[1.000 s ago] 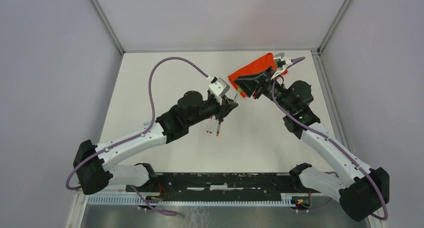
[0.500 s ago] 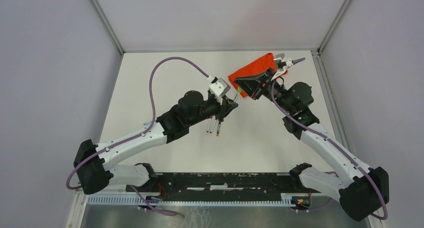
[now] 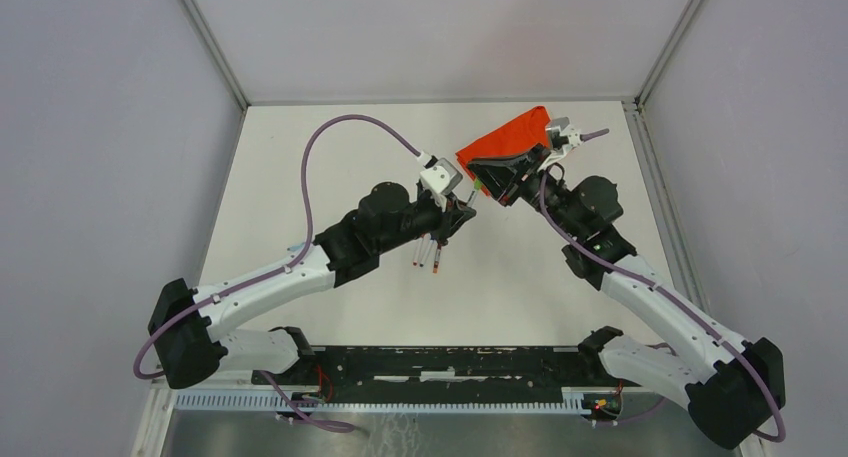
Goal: Insert the pens into the pen caps
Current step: Insert the pen cap onto the pen, then place the pen at the center of the board.
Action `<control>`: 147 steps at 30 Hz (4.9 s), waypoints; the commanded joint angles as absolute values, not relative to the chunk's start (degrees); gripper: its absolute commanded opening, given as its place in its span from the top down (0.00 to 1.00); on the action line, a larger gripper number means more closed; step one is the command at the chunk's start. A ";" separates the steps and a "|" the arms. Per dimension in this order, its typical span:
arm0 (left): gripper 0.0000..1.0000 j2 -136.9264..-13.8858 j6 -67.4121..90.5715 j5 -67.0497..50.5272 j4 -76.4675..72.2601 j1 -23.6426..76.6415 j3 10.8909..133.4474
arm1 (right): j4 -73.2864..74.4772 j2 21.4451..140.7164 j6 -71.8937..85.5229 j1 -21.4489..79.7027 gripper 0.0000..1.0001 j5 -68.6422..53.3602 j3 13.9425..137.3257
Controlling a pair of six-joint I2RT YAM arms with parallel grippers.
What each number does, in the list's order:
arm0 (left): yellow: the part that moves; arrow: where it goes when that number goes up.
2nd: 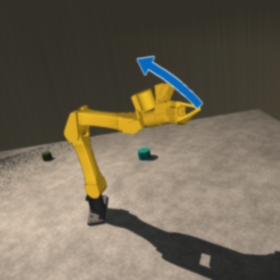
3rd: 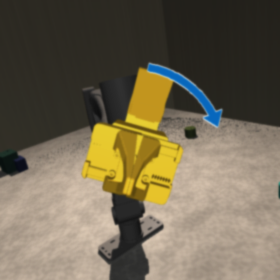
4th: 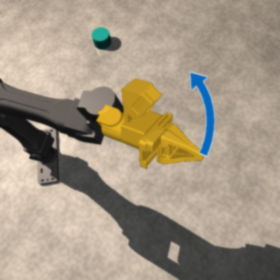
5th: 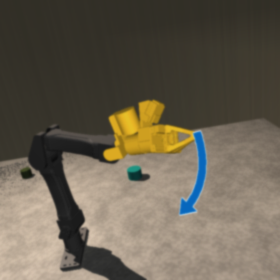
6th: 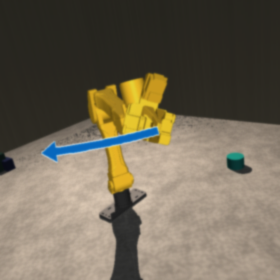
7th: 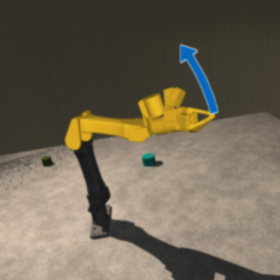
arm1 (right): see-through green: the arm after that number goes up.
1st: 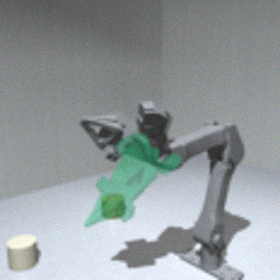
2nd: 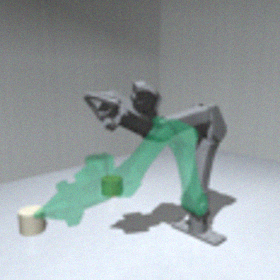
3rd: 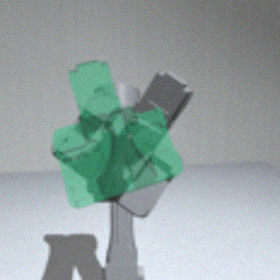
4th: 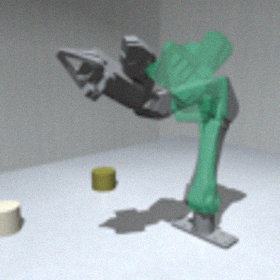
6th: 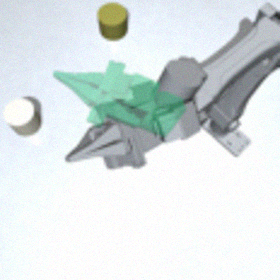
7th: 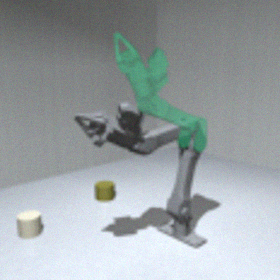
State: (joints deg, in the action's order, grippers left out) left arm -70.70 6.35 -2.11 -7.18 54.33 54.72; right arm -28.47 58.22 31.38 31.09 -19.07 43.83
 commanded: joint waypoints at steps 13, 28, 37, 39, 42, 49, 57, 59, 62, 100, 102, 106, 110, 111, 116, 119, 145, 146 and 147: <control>0.98 -66.28 9.54 -5.88 -18.01 47.86 60.27 | -23.66 55.89 28.03 38.07 1.00 -12.86 32.64; 0.98 -65.06 10.73 -9.35 -20.21 43.94 59.59 | -35.03 61.33 35.34 46.71 1.00 -11.11 21.12; 0.98 -64.49 11.71 -10.04 -21.37 42.63 59.18 | -40.30 66.09 38.00 51.94 1.00 -10.45 17.50; 0.98 -64.43 11.70 -10.11 -21.44 42.53 59.08 | -41.10 67.26 38.29 52.46 1.00 -10.76 17.24; 0.98 -64.49 11.37 -10.49 -21.17 42.45 59.06 | -40.83 66.95 38.04 52.45 1.00 -10.05 17.89; 0.98 -65.19 9.47 -12.88 -19.12 42.50 58.98 | -23.25 58.10 24.39 48.15 0.95 -2.78 32.87; 0.98 -66.60 9.08 -15.02 -18.25 42.45 58.06 | -16.05 53.77 10.95 46.36 0.76 5.08 49.03; 0.98 -67.02 9.14 -15.15 -17.65 42.46 58.07 | -17.30 53.16 9.63 46.27 0.69 5.14 51.24; 0.98 -67.66 8.78 -15.06 -15.92 42.45 58.22 | -20.94 51.54 8.72 46.32 0.56 4.95 52.13; 0.92 -80.86 26.18 8.50 18.61 41.02 49.71 | 4.09 64.78 17.06 46.25 0.17 21.45 38.33; 0.91 -82.15 26.19 8.04 17.77 40.73 49.95 | 4.52 64.52 16.95 46.30 0.17 21.48 38.15; 0.90 -85.44 26.61 6.82 17.40 39.03 51.28 | 7.42 65.07 13.37 46.31 0.16 19.80 39.24; 0.88 -88.70 26.72 6.09 17.09 38.57 52.31 | 9.16 65.11 11.22 46.32 0.16 19.78 39.38; 0.88 -89.76 26.72 6.00 17.46 38.58 52.82 | 9.20 64.90 10.97 46.30 0.16 19.76 39.25; 0.89 -92.58 26.81 5.24 17.14 38.61 52.95 | 8.72 65.01 10.92 46.27 0.16 19.41 38.91; 0.88 -93.17 26.81 5.28 16.71 38.53 52.73 | 8.78 66.02 10.83 46.32 0.16 18.72 39.36; 0.61 -86.14 28.26 11.95 17.87 37.40 52.38 | 11.11 66.86 10.61 46.31 0.16 22.76 42.12; 0.61 -84.52 28.36 12.85 18.02 36.96 52.43 | 11.03 66.65 10.47 46.29 0.16 22.93 42.03; 0.60 -83.02 28.39 13.77 18.20 36.46 52.47 | 11.07 66.54 10.42 46.32 0.16 23.01 41.94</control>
